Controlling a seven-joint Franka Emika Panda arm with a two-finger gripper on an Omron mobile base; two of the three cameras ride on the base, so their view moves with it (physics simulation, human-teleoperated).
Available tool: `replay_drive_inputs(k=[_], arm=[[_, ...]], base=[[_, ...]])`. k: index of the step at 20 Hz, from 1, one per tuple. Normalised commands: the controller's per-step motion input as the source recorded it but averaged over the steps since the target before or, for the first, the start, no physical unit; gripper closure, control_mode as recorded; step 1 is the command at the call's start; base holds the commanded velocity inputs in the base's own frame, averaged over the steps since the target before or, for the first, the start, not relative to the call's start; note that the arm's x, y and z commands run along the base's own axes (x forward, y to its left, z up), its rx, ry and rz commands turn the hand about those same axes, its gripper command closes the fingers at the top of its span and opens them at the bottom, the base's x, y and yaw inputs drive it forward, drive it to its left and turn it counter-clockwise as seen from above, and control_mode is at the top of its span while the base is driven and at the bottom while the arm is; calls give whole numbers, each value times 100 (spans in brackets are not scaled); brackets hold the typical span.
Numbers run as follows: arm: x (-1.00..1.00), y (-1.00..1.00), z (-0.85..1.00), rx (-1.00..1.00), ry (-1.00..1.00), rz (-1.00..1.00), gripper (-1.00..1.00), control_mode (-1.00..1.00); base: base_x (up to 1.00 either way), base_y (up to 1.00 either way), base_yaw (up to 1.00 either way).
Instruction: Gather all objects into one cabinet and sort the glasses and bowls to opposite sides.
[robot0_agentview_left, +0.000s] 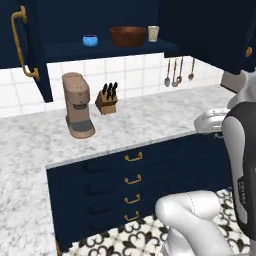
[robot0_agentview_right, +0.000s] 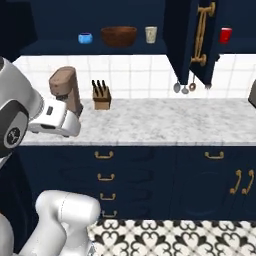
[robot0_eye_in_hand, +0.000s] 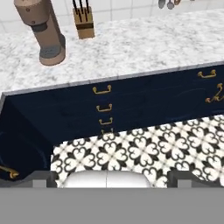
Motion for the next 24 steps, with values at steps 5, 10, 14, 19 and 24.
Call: replay_drive_inputs(k=[5,10,14,19,24], arm=[[0,0,0,0,0,0,-100,100],[0,0,0,0,0,0,-100,100],[0,0,0,0,0,0,-100,100],[0,0,0,0,0,0,-100,100],[0,0,0,0,0,0,-100,100]], base=[[0,-42,-49],[1,-98,-21],[10,-100,-6],[34,-99,8],[52,-85,26]])
